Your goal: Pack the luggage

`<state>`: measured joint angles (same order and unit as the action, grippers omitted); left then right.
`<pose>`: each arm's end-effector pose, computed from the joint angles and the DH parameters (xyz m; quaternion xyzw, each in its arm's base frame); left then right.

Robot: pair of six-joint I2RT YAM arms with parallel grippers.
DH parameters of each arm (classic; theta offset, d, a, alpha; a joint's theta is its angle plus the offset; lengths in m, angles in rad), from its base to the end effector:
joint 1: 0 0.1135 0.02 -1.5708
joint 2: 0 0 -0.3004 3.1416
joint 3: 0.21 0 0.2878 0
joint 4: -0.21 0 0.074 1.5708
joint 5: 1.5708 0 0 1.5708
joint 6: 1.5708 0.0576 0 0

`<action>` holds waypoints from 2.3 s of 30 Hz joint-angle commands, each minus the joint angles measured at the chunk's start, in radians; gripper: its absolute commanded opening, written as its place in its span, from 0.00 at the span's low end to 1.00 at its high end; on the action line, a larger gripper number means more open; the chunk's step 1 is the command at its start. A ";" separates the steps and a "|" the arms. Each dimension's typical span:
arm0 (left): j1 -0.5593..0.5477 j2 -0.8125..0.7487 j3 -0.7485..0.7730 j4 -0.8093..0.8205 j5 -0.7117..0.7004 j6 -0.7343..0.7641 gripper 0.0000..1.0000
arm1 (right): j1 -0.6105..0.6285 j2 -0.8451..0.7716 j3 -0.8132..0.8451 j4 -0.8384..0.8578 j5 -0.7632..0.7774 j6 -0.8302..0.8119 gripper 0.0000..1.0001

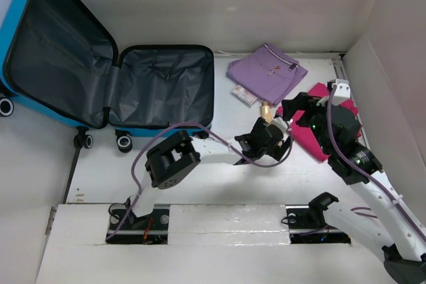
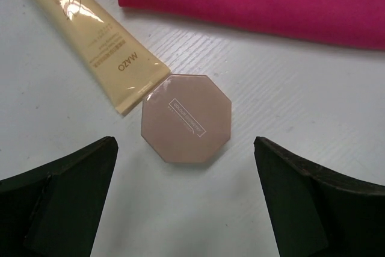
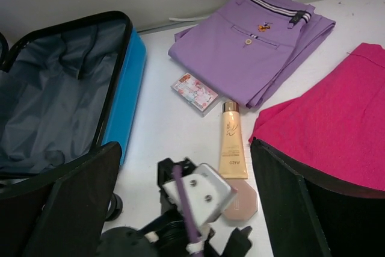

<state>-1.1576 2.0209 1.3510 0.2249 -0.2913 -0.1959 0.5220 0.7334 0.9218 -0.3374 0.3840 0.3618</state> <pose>0.2260 -0.4743 0.2006 0.3184 0.7777 -0.2350 0.4885 0.1738 0.0751 0.4073 0.0646 0.7514 0.1432 0.6408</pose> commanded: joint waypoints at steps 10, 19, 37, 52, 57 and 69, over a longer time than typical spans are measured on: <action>-0.004 0.202 0.224 -0.099 -0.111 -0.004 0.91 | -0.017 -0.060 -0.005 -0.008 -0.031 -0.021 0.94; -0.004 0.181 0.199 -0.102 -0.085 -0.049 0.41 | -0.017 -0.060 -0.014 0.001 -0.053 -0.021 0.94; 0.447 -0.435 -0.119 -0.015 -0.282 -0.223 0.37 | -0.017 -0.014 -0.144 0.096 -0.165 -0.021 0.93; 0.857 -0.194 -0.113 -0.137 -0.192 -0.439 0.55 | -0.042 0.568 -0.121 0.324 -0.031 0.098 0.81; 0.868 -0.208 -0.176 -0.102 -0.192 -0.459 0.86 | -0.080 0.814 -0.045 0.414 -0.031 0.088 0.71; 0.802 -0.781 -0.639 0.212 -0.076 -0.499 0.99 | -0.151 1.049 0.155 0.382 -0.066 0.048 0.66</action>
<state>-0.3328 1.3712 0.7715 0.2909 -0.4263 -0.6842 0.3885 1.7397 1.0023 0.0151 0.3553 0.4179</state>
